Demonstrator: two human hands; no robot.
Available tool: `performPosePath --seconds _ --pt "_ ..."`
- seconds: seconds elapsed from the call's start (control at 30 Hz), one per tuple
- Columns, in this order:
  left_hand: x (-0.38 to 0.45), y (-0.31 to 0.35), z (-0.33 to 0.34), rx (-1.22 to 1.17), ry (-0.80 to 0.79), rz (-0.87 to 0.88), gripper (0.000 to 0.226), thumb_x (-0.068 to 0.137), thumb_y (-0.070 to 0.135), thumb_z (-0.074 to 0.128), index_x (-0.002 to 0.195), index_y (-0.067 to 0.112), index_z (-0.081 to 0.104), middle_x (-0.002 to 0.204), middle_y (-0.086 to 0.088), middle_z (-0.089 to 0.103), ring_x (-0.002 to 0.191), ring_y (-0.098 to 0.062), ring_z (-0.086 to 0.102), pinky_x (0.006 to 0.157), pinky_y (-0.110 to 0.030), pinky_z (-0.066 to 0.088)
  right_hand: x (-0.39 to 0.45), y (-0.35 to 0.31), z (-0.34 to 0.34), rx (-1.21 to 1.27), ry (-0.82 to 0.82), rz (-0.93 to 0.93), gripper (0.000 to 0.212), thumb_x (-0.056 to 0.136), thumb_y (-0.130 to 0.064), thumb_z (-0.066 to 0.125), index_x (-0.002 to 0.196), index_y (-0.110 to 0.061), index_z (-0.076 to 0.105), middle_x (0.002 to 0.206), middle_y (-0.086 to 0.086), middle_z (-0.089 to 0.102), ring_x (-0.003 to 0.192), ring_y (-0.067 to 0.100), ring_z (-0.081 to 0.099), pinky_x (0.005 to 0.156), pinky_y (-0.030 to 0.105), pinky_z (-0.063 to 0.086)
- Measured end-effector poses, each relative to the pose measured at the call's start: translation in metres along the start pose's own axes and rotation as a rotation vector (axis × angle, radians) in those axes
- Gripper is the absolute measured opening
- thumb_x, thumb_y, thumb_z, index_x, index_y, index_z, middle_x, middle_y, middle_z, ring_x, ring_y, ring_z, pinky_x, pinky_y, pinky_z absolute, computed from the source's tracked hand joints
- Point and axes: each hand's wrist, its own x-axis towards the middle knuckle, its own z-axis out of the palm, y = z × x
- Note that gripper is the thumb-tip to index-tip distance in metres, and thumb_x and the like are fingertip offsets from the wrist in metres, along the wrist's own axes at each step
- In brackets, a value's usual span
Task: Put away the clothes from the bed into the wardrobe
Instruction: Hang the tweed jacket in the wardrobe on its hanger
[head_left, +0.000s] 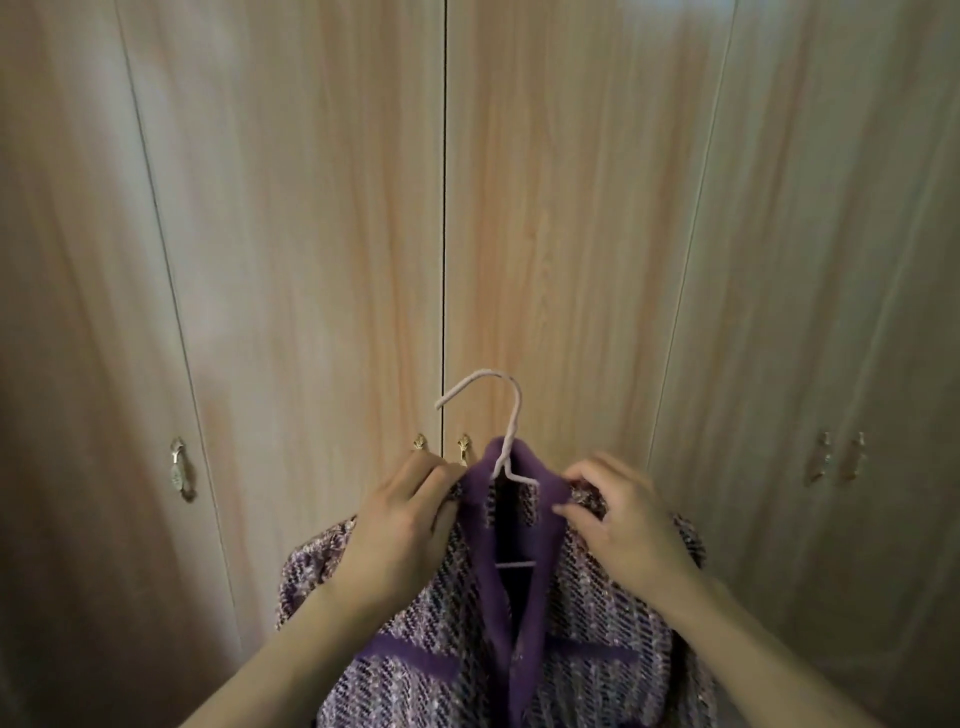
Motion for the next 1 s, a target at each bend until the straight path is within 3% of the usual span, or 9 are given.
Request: performPosePath --seconds 0.13,0.3,0.43,0.6,0.73,0.83,1.0 --pt "0.004 -0.062 0.005 0.011 -0.066 -0.016 0.025 0.093 0.017 0.052 0.114 0.01 0.063 0.103 -0.001 0.057 0.095 -0.025 0.056 0.078 -0.037 0.048 0.033 0.0 0.049 -0.015 0.023 0.043 0.025 0.073 -0.016 0.086 0.083 -0.023 0.064 0.081 -0.021 0.054 0.077 0.005 0.056 0.069 0.021 0.045" --pt "-0.007 -0.112 0.021 -0.019 -0.134 -0.068 0.026 0.09 0.013 0.055 0.116 0.014 0.058 0.105 -0.001 0.056 0.095 -0.028 0.055 0.077 -0.042 0.05 0.051 0.012 0.1 0.04 -0.051 0.05 0.023 0.078 -0.015 0.082 0.086 -0.024 0.063 0.087 -0.017 0.056 0.083 0.001 0.057 0.071 0.016 0.044" --pt "-0.015 -0.146 0.042 -0.004 -0.199 -0.078 0.019 0.089 0.011 0.054 0.107 0.01 0.061 0.102 -0.001 0.055 0.091 -0.028 0.056 0.076 -0.041 0.049 0.059 0.03 0.128 0.064 -0.128 0.037 0.033 0.077 -0.018 0.084 0.086 -0.034 0.056 0.085 -0.023 0.055 0.082 -0.005 0.055 0.071 0.007 0.038" --pt "-0.017 -0.165 0.069 0.021 -0.297 -0.119 0.023 0.087 0.017 0.053 0.107 0.012 0.061 0.101 -0.001 0.056 0.092 -0.026 0.055 0.077 -0.036 0.046 0.067 0.059 0.15 0.13 -0.126 0.058 0.034 0.075 -0.014 0.085 0.086 -0.032 0.057 0.086 -0.02 0.057 0.082 -0.002 0.057 0.073 0.01 0.042" --pt "-0.008 -0.181 0.087 -0.026 -0.393 -0.13 0.029 0.086 0.02 0.059 0.116 0.017 0.059 0.103 0.0 0.057 0.095 -0.024 0.057 0.079 -0.035 0.047 0.07 0.086 0.157 0.159 -0.091 0.058 0.027 0.075 -0.01 0.084 0.088 -0.022 0.063 0.088 -0.015 0.06 0.084 0.003 0.06 0.074 0.022 0.049" --pt "0.002 -0.19 0.101 0.004 -0.482 -0.099 0.035 0.087 0.012 0.062 0.122 0.017 0.059 0.103 -0.001 0.061 0.095 -0.024 0.056 0.08 -0.031 0.044 0.071 0.108 0.156 0.121 -0.049 0.08 0.025 0.075 -0.011 0.085 0.09 -0.019 0.067 0.088 -0.013 0.061 0.082 0.002 0.06 0.071 0.021 0.049" --pt "0.01 -0.196 0.127 0.046 -0.521 -0.273 0.049 0.083 0.005 0.044 0.128 0.015 0.06 0.117 -0.007 0.062 0.105 -0.031 0.053 0.092 -0.044 0.046 0.074 0.135 0.153 0.071 -0.033 0.057 0.027 0.074 -0.009 0.085 0.093 -0.017 0.067 0.09 -0.012 0.061 0.083 0.006 0.06 0.073 0.024 0.051"
